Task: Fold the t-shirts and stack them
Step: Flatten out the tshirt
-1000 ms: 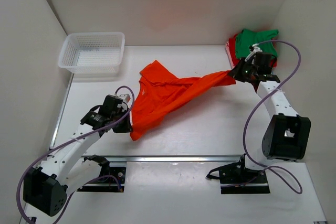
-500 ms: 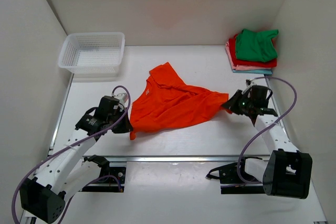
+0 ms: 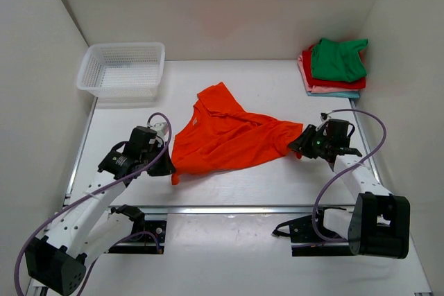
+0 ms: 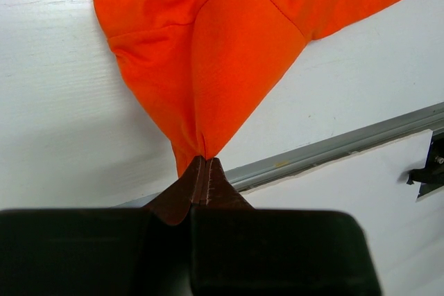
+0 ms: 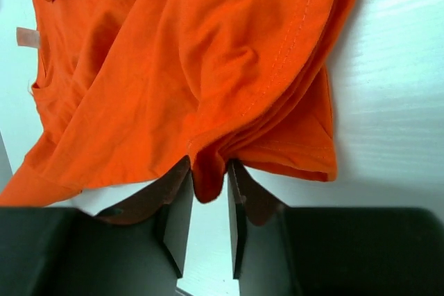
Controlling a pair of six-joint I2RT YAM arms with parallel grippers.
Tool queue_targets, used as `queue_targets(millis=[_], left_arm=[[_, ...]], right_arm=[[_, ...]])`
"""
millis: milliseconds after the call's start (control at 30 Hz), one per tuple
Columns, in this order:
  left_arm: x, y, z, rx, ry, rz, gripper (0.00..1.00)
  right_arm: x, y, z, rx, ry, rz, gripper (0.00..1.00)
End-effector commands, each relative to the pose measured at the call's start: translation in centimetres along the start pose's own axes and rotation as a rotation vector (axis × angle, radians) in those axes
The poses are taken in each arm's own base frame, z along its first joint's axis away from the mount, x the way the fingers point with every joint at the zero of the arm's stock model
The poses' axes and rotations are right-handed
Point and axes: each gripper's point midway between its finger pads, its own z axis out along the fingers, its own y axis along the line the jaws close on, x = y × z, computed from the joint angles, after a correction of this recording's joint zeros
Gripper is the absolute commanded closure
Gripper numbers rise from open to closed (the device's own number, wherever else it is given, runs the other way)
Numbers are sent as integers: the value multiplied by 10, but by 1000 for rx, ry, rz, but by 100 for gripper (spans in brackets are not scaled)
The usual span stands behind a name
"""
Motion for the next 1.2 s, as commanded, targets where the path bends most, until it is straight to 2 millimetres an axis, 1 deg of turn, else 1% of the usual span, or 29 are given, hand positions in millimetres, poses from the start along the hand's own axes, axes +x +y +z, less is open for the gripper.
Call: queue_targets(millis=[0, 33, 67, 133, 200, 267, 300, 333, 400, 467, 533, 567, 667, 700, 733, 767, 800, 867, 967, 1000, 1033, 1067, 1100, 1167], left_arm=[[-8, -6, -9, 26, -32, 14, 100], [-7, -4, -9, 21, -32, 10, 100], [-7, -7, -10, 32, -28, 12, 100], [-9, -6, -10, 28, -35, 14, 100], [-9, -7, -10, 27, -34, 15, 100], [-10, -9, -11, 36, -36, 16, 100], [-8, -8, -10, 33, -30, 17, 100], [-9, -9, -10, 40, -30, 12, 100], [-8, -9, -10, 36, -30, 13, 100], [-8, -10, -10, 42, -30, 15, 100], [-8, -6, -10, 28, -35, 11, 100], [-6, -8, -11, 33, -25, 12, 100], [-7, -7, -10, 32, -27, 12, 100], [-9, -8, -11, 32, -36, 16, 100], [-7, -8, -11, 30, -30, 10, 100], [-6, -7, -10, 30, -25, 8, 100], [-9, -9, -12, 33, -33, 12, 100], [-8, -11, -12, 43, -33, 9, 100], [-7, -10, -11, 41, -32, 8, 100], [-10, -10, -11, 39, -38, 4, 100], [-8, -10, -11, 40, -30, 2, 100], [-9, -13, -11, 49, -35, 4, 100], [-8, -11, -10, 44, -31, 5, 100], [-9, -12, -11, 45, -32, 11, 100]], right_arm=[[-17, 16, -2, -60, -54, -42, 76], [-14, 16, -2, -59, -48, -41, 86], [-16, 15, -2, -56, -60, -37, 89], [-19, 17, -5, -72, -72, -34, 91], [-21, 20, -8, -84, -81, -31, 98], [-21, 23, -10, -101, -73, -26, 89], [-19, 21, -10, -97, -65, -14, 70], [-20, 26, -11, -118, -69, -24, 61], [-18, 27, -13, -125, -68, -7, 55], [-19, 31, -15, -140, -70, -17, 56], [-17, 34, -17, -147, -72, -24, 71], [-21, 33, -17, -143, -82, -16, 72], [-19, 33, -20, -142, -64, -8, 69], [-16, 32, -20, -130, -50, -5, 70], [-16, 32, -21, -129, -51, -15, 71], [-14, 29, -21, -112, -47, -19, 71], [-12, 29, -21, -96, -39, -14, 71], [-13, 29, -23, -75, -43, -33, 74], [-13, 26, -22, -44, -45, -56, 76], [-15, 27, -22, -50, -51, -55, 76], [-12, 25, -20, -53, -42, -49, 76], [-16, 25, -21, -48, -49, -49, 73], [-16, 24, -20, -46, -55, -44, 66], [-19, 23, -16, -40, -51, -58, 62]])
